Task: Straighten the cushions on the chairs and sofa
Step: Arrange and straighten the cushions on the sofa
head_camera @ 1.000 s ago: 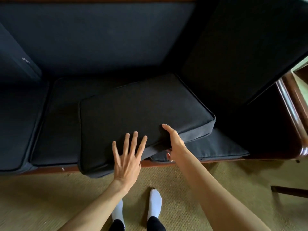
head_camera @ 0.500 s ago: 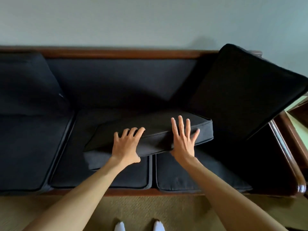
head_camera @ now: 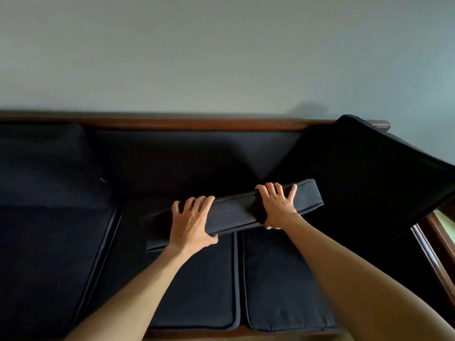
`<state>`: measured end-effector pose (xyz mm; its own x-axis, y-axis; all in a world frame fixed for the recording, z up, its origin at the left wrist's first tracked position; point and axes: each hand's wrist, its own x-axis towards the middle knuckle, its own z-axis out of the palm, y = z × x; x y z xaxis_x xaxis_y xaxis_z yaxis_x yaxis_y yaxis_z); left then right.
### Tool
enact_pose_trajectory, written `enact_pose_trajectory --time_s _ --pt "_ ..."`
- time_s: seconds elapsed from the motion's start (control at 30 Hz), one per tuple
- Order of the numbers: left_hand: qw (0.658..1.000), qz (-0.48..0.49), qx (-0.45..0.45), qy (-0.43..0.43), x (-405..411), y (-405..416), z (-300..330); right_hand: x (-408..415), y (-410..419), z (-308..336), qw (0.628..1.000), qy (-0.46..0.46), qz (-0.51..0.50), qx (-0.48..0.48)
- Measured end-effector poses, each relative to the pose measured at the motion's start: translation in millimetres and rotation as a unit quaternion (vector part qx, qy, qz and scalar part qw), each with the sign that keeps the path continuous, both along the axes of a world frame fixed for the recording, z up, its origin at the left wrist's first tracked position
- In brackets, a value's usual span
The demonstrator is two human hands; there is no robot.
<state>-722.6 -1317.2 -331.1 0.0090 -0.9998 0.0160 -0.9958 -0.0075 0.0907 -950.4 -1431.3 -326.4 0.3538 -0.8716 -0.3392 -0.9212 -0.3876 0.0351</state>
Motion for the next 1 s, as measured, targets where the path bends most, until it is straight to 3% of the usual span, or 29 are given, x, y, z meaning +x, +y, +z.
enact_pose_trajectory --time_s 0.23,0.5,0.67,1.0 --pt "0.996 -0.008 0.076 -0.052 17.2 -44.6 2.0 20.8 -36.1 1.3 1.0 0.015 0.006 -0.003" --pt "0.991 -0.007 0.131 -0.012 51.0 -102.5 22.8 35.7 -91.0 18.2 0.993 -0.007 0.109 -0.033" --pt "0.987 -0.006 0.158 0.021 109.5 -125.3 45.3 83.4 -112.9 42.1 0.992 -0.005 0.128 0.0" --pt "0.982 -0.05 0.182 -0.01 248.6 -160.7 69.7 215.1 -117.5 42.2 0.993 -0.027 0.102 0.044"
